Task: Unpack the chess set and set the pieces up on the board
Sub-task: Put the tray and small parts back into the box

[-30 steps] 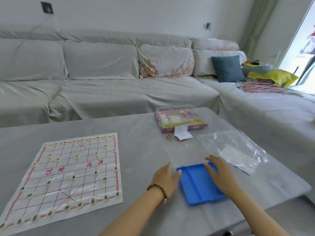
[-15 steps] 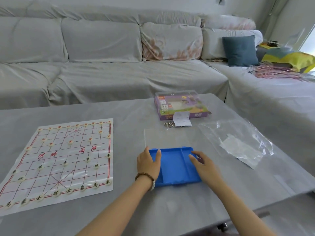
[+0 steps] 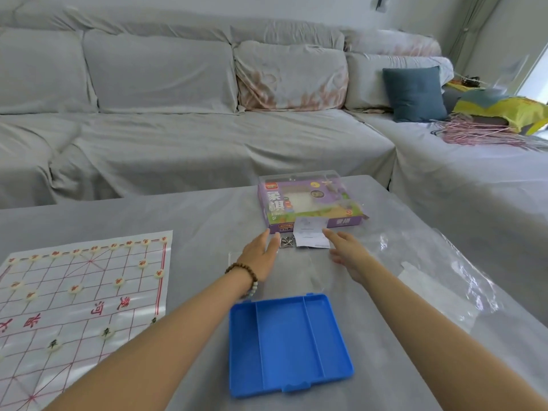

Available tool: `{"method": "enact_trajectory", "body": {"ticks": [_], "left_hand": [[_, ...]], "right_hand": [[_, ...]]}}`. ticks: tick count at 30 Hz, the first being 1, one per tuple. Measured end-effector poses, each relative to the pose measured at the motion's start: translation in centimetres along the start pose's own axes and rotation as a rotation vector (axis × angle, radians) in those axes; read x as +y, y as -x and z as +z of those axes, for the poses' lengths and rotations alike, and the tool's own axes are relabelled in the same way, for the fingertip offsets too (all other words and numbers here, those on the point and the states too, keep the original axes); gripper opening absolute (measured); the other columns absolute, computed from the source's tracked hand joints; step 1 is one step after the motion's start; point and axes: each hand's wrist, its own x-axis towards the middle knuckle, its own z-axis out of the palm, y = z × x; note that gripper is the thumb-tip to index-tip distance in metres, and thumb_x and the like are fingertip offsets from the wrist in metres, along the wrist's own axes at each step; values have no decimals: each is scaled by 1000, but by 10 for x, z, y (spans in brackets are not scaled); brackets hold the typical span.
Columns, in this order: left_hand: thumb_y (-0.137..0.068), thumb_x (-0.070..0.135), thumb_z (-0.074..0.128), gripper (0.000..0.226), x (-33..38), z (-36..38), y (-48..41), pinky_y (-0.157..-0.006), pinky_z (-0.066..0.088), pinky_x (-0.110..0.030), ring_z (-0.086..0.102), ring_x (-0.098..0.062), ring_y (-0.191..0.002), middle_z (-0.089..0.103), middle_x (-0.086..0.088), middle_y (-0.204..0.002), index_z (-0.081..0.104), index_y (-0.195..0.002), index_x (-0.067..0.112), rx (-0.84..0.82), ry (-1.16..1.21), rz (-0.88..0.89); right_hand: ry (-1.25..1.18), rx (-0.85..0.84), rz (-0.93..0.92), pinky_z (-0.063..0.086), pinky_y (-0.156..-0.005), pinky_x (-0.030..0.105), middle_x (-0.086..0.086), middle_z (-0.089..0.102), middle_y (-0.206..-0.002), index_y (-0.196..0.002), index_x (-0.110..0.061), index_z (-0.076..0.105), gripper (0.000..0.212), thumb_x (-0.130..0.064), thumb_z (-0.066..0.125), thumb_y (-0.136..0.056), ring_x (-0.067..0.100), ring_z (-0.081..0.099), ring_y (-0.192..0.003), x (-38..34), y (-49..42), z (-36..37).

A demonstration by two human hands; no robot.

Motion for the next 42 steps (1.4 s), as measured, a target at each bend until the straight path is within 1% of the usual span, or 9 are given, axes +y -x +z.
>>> {"method": "enact_trajectory", "body": {"ticks": [2, 6, 12, 18, 23, 28, 32, 39, 42], "left_hand": [[-96, 51, 12, 62, -3, 5, -17, -115, 18, -36, 23, -20, -140, 24, -3, -153, 20, -147, 17, -45, -141, 11], [-94, 53, 2, 61, -18, 21, -28, -116, 7, -45, 6, -23, -143, 9, 2, -156, 9, -148, 25, -142, -513, -20], [-94, 54, 5, 61, -32, 28, -17, -116, -7, -42, -9, -20, -144, -10, 4, -156, -10, -147, 27, -151, -701, 38], [-96, 50, 6, 57, -42, 24, 16, -116, -6, -40, -8, -18, -144, -6, 7, -156, -3, -148, 28, -167, -692, 67], [-66, 80, -15, 109, -33, 3, 70, -109, 17, -24, 28, -14, -133, 39, 2, -141, 37, -138, 17, -20, -117, 152], [-91, 57, 24, 53, -8, -20, 115, -66, 53, -23, 64, -18, -83, 63, -10, -112, 52, -119, 22, -155, 753, -231], [-86, 26, 61, 32, -13, -27, 147, -63, 54, -22, 65, -12, -76, 70, -4, -91, 60, -116, 14, -254, 730, -199], [-84, 27, 65, 23, -16, -20, 183, -54, 54, -21, 65, -6, -61, 69, 3, -74, 59, -106, 22, -306, 545, -131], [-80, 18, 70, 32, -16, -15, 192, -53, 52, -20, 68, -9, -66, 70, 5, -66, 56, -109, 24, -241, 559, -42]], "right_hand": [[54, 33, 2, 45, -75, 28, 8, 57, -108, -140, -8, 35, 74, -47, 63, -84, 18, 52, -88, -1, -20, 8], [110, 164, -87, 36, -100, 32, 11, 48, -136, -137, -3, 38, 70, -33, 70, -82, 25, 47, -123, 2, -53, 24], [143, 246, -256, 46, -74, 29, -1, 59, -78, -85, -14, 60, 17, -27, 70, -82, 20, 57, -80, 10, -57, 29], [-104, 200, -446, 46, -59, 17, 3, 65, -78, -86, -9, 61, 9, -18, 62, -89, 15, 59, -70, -4, 11, 12], [-162, 23, -404, 50, -51, 19, -4, 71, -79, -94, -14, 62, 6, -19, 60, -90, 8, 66, -65, -1, 101, -1], [-250, -346, -223, 52, -63, 17, -2, 70, -81, -86, -12, 65, 19, 2, 52, -90, 9, 66, -73, 16, 163, 10], [-135, -397, -183, 52, -71, 19, -4, 72, -98, -78, -12, 70, 33, 3, 44, -92, 11, 64, -88, 39, 186, 24], [-85, -286, -254, 49, -61, 15, 0, 71, -96, -79, -11, 68, 37, 12, 40, -87, 10, 63, -84, 57, 204, 33], [-190, -318, -214, 55, -67, 21, 6, 70, -94, -100, -12, 66, 20, -7, 47, -94, 16, 67, -83, 54, 209, 31]]}}
